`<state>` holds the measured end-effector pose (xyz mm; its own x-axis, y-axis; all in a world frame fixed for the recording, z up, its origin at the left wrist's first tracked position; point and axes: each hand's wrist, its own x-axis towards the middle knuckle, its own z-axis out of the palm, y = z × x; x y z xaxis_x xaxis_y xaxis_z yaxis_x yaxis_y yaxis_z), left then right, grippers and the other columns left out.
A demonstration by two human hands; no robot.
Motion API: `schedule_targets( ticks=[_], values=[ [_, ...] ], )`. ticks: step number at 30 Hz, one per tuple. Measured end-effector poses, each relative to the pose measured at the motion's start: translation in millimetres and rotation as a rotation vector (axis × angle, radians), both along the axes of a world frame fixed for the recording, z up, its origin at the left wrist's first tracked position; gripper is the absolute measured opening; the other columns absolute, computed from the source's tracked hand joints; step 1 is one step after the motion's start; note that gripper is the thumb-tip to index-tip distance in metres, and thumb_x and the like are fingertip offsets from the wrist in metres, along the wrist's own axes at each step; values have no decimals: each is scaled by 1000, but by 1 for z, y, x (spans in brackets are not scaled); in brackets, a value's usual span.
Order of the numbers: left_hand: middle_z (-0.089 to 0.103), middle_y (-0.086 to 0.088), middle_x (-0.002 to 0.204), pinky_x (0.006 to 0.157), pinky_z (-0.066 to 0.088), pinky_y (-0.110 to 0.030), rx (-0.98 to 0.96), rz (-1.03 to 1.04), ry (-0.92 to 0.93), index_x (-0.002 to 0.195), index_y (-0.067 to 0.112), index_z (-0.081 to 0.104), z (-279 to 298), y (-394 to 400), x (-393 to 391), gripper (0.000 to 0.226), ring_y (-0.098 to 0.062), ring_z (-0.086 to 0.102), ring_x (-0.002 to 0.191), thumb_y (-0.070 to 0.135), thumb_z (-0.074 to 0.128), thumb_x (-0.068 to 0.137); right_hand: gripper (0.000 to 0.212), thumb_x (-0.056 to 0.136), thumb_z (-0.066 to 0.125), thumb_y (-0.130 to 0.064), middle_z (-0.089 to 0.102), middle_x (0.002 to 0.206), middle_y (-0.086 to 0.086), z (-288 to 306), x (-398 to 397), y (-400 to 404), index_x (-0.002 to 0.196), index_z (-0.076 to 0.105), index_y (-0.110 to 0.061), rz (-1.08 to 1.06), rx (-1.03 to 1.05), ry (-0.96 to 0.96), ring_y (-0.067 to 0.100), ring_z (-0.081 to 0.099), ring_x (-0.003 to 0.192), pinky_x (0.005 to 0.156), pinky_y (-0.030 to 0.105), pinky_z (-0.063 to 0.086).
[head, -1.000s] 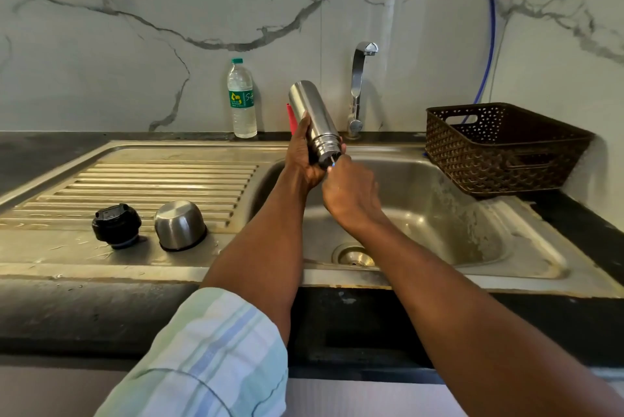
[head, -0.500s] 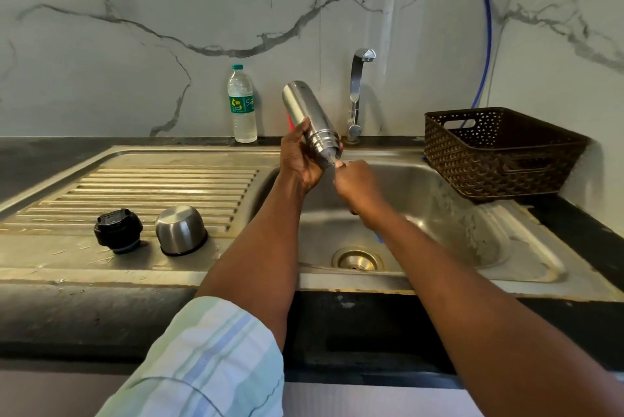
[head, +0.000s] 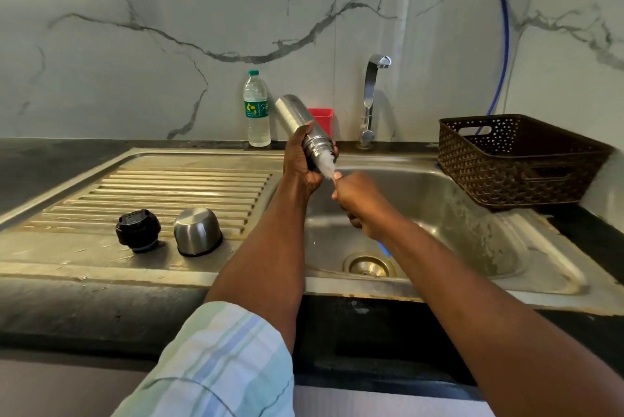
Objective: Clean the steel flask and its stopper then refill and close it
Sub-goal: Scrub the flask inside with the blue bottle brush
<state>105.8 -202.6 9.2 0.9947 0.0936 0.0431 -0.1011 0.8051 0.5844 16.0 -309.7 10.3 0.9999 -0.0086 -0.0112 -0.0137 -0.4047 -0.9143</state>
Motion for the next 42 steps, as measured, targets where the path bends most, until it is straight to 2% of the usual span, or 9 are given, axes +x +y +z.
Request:
schedule_targets(
  ticks=[6,13,16,20,24,28,33,37,42],
  values=[
    [61,-11,78,61,53,-32,31,-112,-52,105,2,53,9,-17,-3,24,-23,56,67,23,59,93,32,101,35,-11,32,54,1,15,-14,-3,72,48,-8,69,442,184,4,21,26,30,12,15],
    [58,-14,72,57,52,-31,72,-169,-108,104,0,52,8,-18,-3,30,-25,58,60,26,61,91,21,94,36,-8,32,51,0,17,-2,3,78,49,-8,-11,452,130,5,21,25,31,11,16],
    [62,-13,74,56,53,-30,31,-140,-126,107,0,54,11,-15,-2,30,-24,59,58,26,58,91,26,96,33,-5,31,49,-2,16,-12,2,75,48,-8,63,506,161,3,19,26,30,11,13],
    [62,-15,80,59,54,-31,-24,-141,-124,117,-2,50,5,-13,1,51,-26,60,63,29,67,80,28,96,31,-6,30,36,-7,17,-9,0,72,46,-9,68,543,172,3,18,25,30,11,12],
    [59,-17,72,54,54,-31,33,-166,-148,106,-3,53,11,-18,1,40,-27,61,56,30,62,87,29,99,34,-11,29,36,-7,22,-8,-2,73,46,-9,69,645,181,4,17,26,31,11,12],
    [60,-16,82,57,55,-31,-37,-143,-143,116,-2,51,7,-11,7,39,-27,61,62,29,56,93,31,100,31,-10,27,39,-7,19,-15,-1,72,45,-8,106,720,235,3,15,28,33,13,9],
    [61,-21,78,55,56,-33,68,-170,-166,114,-4,50,9,-17,8,43,-29,63,58,32,57,93,35,101,31,-13,26,33,-8,25,-10,6,69,41,-10,71,893,269,3,15,23,29,10,9],
    [57,-17,83,55,56,-31,-9,-151,-119,108,-3,51,6,-14,7,36,-28,58,64,28,57,92,32,98,28,-8,24,34,-8,19,-19,8,69,41,-10,47,888,296,3,14,24,30,10,10],
    [61,-19,75,54,56,-33,110,-178,-130,110,-5,50,7,-24,5,49,-29,62,59,34,63,84,36,97,29,-10,25,35,-6,26,-7,13,63,38,-13,-30,879,267,4,14,24,34,9,10]
  ],
)
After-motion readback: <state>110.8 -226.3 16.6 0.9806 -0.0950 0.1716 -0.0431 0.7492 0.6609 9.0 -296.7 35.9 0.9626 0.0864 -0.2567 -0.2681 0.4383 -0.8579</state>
